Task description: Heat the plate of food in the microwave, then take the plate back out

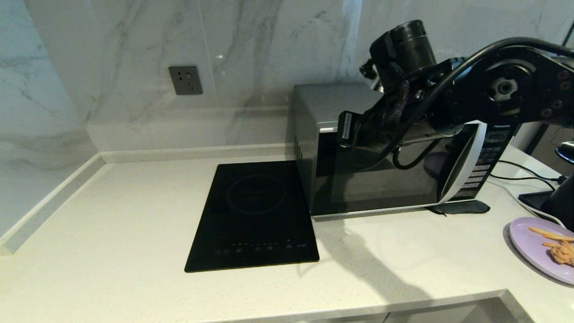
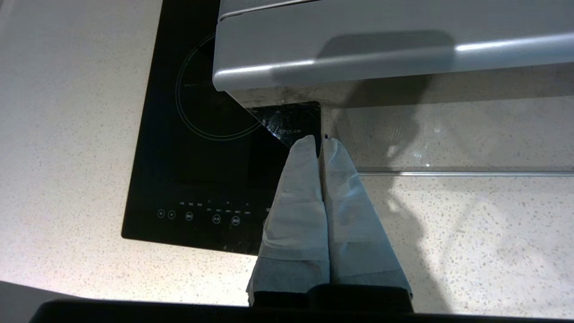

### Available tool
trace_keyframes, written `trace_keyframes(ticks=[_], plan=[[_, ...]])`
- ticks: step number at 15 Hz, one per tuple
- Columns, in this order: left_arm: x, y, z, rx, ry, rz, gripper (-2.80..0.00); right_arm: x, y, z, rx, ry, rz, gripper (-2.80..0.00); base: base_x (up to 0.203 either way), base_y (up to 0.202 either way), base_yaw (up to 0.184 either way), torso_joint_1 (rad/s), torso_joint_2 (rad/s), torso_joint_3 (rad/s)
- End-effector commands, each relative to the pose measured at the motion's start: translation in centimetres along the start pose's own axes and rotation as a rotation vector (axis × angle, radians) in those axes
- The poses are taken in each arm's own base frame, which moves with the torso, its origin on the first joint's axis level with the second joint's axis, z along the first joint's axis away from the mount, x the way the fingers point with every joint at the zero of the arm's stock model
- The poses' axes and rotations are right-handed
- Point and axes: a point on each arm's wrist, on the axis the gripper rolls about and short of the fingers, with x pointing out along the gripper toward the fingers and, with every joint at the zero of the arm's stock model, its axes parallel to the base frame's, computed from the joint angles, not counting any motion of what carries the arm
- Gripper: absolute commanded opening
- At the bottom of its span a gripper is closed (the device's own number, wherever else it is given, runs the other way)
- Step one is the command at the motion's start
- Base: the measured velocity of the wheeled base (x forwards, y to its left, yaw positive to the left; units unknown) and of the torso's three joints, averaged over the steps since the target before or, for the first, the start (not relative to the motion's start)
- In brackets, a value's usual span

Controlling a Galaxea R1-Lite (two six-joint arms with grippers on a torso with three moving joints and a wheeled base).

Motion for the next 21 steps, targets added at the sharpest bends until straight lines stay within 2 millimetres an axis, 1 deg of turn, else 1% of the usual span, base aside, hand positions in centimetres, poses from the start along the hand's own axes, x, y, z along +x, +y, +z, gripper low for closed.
trace_keyframes(ticks=[1, 5, 7, 12, 17, 21], plan=[[0.0, 0.0, 0.0, 0.0, 0.001, 0.0, -2.8, 0.8, 0.0, -0.4, -0.023, 0.014, -0.01, -2.8, 0.0, 0.0, 0.0, 0.0, 0.0, 0.0], [0.0, 0.0, 0.0, -0.002, 0.001, 0.0, -2.8, 1.8, 0.2, -0.2, -0.048, -0.021, -0.002, -2.8, 0.0, 0.0, 0.0, 0.0, 0.0, 0.0], [0.0, 0.0, 0.0, -0.001, 0.001, 0.0, -2.8, 2.4, 0.3, -0.2, -0.066, -0.045, -0.032, -2.8, 0.0, 0.0, 0.0, 0.0, 0.0, 0.0], [0.0, 0.0, 0.0, 0.0, 0.001, 0.0, -2.8, 3.1, 0.5, 0.0, -0.064, -0.095, -0.037, -2.8, 0.0, 0.0, 0.0, 0.0, 0.0, 0.0], [0.0, 0.0, 0.0, 0.0, 0.001, 0.0, -2.8, 4.1, 0.7, 0.2, -0.13, -0.158, -0.052, -2.8, 0.0, 0.0, 0.0, 0.0, 0.0, 0.0], [0.0, 0.0, 0.0, 0.0, 0.001, 0.0, -2.8, 4.0, 0.7, 0.3, -0.132, -0.171, -0.062, -2.8, 0.0, 0.0, 0.0, 0.0, 0.0, 0.0]])
